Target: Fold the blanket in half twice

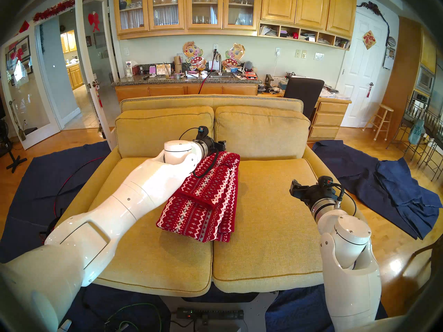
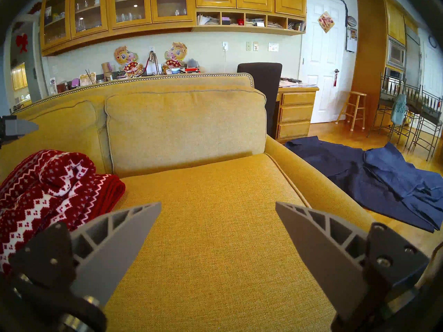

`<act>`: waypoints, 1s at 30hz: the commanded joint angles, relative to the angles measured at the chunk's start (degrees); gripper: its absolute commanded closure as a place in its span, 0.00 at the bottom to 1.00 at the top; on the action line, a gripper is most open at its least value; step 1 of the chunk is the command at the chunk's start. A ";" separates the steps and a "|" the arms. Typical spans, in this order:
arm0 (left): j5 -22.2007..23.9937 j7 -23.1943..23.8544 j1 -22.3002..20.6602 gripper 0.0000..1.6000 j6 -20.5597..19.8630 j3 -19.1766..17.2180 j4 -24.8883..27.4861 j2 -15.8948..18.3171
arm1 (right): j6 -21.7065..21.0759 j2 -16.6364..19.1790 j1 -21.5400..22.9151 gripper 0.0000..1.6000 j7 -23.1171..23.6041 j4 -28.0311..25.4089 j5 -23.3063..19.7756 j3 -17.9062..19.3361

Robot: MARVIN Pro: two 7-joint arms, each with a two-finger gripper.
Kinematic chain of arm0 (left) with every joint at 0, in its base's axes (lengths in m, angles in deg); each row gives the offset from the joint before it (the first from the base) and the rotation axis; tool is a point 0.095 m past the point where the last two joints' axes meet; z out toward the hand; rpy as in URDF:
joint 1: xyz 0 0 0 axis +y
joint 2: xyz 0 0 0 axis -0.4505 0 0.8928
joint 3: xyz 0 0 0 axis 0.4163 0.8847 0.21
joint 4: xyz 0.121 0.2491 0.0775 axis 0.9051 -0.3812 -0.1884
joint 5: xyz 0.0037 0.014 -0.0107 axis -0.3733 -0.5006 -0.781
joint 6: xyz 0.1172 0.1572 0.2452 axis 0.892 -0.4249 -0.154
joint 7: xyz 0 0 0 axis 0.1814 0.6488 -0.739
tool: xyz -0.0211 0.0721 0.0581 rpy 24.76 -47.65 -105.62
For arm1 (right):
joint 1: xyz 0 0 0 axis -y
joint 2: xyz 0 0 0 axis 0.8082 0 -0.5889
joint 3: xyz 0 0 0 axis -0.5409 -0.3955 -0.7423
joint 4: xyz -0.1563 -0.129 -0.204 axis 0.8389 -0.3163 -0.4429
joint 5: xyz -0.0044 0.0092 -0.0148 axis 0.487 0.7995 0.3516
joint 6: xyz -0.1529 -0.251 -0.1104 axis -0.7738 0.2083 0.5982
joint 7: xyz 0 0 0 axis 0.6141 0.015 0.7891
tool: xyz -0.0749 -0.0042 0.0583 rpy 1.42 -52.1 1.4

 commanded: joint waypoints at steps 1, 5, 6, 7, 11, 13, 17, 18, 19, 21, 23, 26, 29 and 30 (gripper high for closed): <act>-0.67 2.46 0.46 0.00 -0.88 -1.84 6.71 6.66 | 0.46 0.02 1.04 0.00 0.05 -1.66 -0.04 -0.06; -1.09 2.74 1.52 0.00 -1.47 -3.00 8.82 8.63 | 0.46 0.04 1.04 0.00 0.06 -1.57 -0.03 -0.06; -1.12 2.93 1.99 0.00 -1.71 -3.33 9.79 9.58 | 0.46 0.04 1.04 0.00 0.06 -1.54 -0.03 -0.06; -1.20 3.04 2.53 0.00 -1.91 -3.71 11.04 10.83 | 0.45 0.05 1.04 0.00 0.06 -1.51 -0.03 -0.06; -1.76 3.30 4.54 0.00 -2.97 -6.49 13.71 13.12 | 0.45 0.06 1.04 0.00 0.06 -1.43 -0.03 -0.05; -2.14 3.35 5.81 0.00 -3.49 -7.97 14.86 14.14 | 0.45 0.06 1.04 0.00 0.07 -1.40 -0.03 -0.05; -2.97 3.75 9.11 0.00 -4.34 -10.98 17.69 17.53 | 0.46 0.07 1.06 0.00 0.07 -1.33 -0.03 -0.05; -3.26 3.73 9.71 0.00 -4.43 -11.67 17.69 17.87 | 0.46 0.07 1.06 0.00 0.07 -1.30 -0.03 -0.05; -3.48 3.97 10.75 0.00 -4.63 -12.57 18.42 18.86 | 0.47 0.07 1.07 0.00 0.07 -1.30 -0.03 -0.05; -3.87 4.45 12.21 0.00 -4.76 -13.89 19.01 20.32 | 0.47 0.08 1.07 0.00 0.08 -1.27 -0.03 -0.05; -4.31 4.96 13.58 0.00 -4.91 -15.63 18.93 20.39 | 0.46 0.08 1.07 0.00 0.08 -1.23 -0.03 -0.05; -4.56 6.22 15.79 0.00 -4.90 -17.92 19.24 22.55 | 0.46 0.09 1.08 0.00 0.08 -1.18 -0.03 -0.05; -4.92 7.61 18.21 0.00 -4.72 -20.39 19.26 24.38 | 0.47 0.10 1.10 0.00 0.09 -1.13 -0.03 -0.05; -4.69 8.30 19.00 0.00 -4.51 -20.53 19.75 26.69 | 0.48 0.10 1.10 0.00 0.09 -1.12 -0.03 -0.05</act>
